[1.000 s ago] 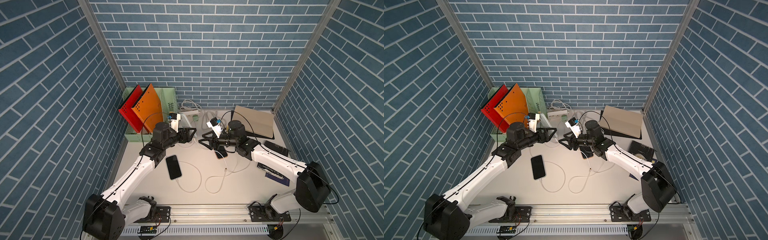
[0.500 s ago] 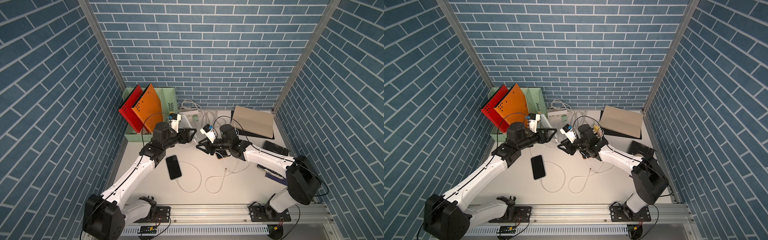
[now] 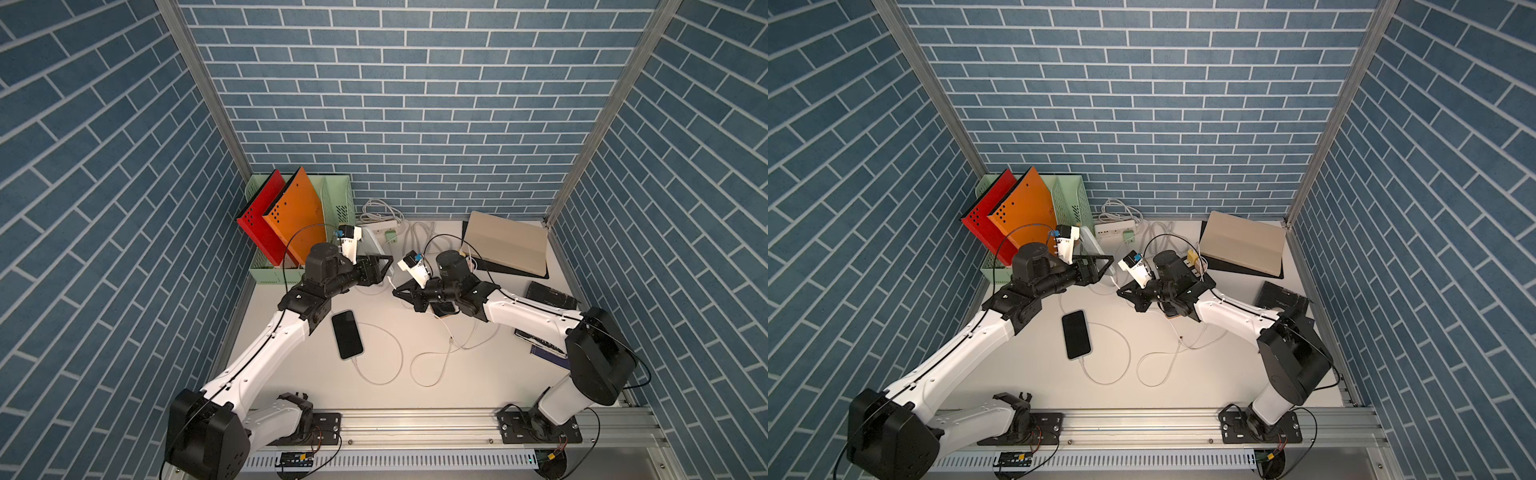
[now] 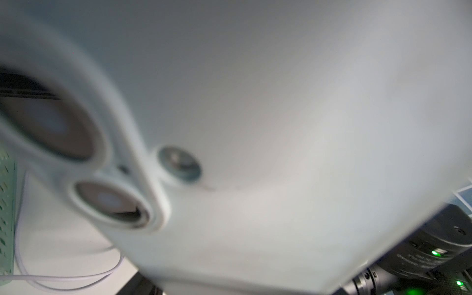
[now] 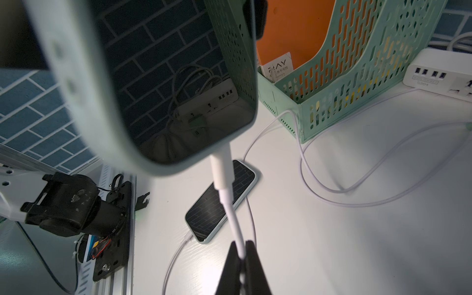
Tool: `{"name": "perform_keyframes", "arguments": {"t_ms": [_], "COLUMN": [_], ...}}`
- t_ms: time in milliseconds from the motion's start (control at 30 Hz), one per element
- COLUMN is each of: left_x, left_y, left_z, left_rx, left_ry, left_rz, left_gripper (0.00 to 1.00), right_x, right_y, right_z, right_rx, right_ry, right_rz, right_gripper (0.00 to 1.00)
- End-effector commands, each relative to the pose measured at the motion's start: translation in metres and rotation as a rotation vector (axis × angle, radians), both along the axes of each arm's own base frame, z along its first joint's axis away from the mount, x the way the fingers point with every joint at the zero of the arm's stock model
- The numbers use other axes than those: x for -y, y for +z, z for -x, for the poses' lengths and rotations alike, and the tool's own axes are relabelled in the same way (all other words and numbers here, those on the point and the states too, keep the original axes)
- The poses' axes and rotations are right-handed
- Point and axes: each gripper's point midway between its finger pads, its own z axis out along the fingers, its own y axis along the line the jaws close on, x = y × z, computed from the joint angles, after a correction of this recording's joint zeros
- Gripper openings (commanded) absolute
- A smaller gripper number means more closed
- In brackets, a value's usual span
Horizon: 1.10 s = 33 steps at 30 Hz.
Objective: Unplug the charging cable from the phone
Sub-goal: Remove the charging cable from the phone.
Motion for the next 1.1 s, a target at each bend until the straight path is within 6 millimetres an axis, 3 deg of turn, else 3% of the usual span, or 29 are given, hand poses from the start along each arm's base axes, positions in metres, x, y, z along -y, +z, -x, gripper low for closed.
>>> {"name": "perform_keyframes", "arguments": {"t_ms": [0,167,500,800,900,967,1067], "left_x": [0.0,-0.001,-0.01,-0.007,-0.004,-0.002,-0.001], "left_y": [0.03,0.029,0.03,0.034,0.034,0.032,0.03], "left_z": [-0.005,-0.005,-0.009,-0.006,-0.003,-0.001,0.002], "left_rx": [0.087,0.087,0.095,0.103,0.104,0.097,0.097], "left_ry": [0.003,0.007,0.04,0.012,-0.012,-0.027,-0.044], "left_rz": [0.029,0.025,-0.012,-0.001,0.001,0.002,0.003], "left_gripper": [0.03,0.03,0.03,0.03,0.04,0.05,0.06], "right_x": [-0.005,-0.002,0.007,0.009,0.008,0.009,0.013], "right_y": [0.006,0.005,-0.019,-0.021,-0.019,-0.017,-0.007], "right_z": [-0.002,0.0,0.014,0.012,0.008,0.003,-0.005], "right_rx": [0.024,0.025,0.015,0.006,-0.005,-0.02,-0.05], "right_ry": [0.009,0.009,0.009,-0.006,-0.015,-0.026,-0.036], "right_rz": [-0.013,-0.01,0.048,0.059,0.072,0.074,0.04], "right_gripper": [0.0,0.0,0.0,0.0,0.18,0.43,0.64]}}
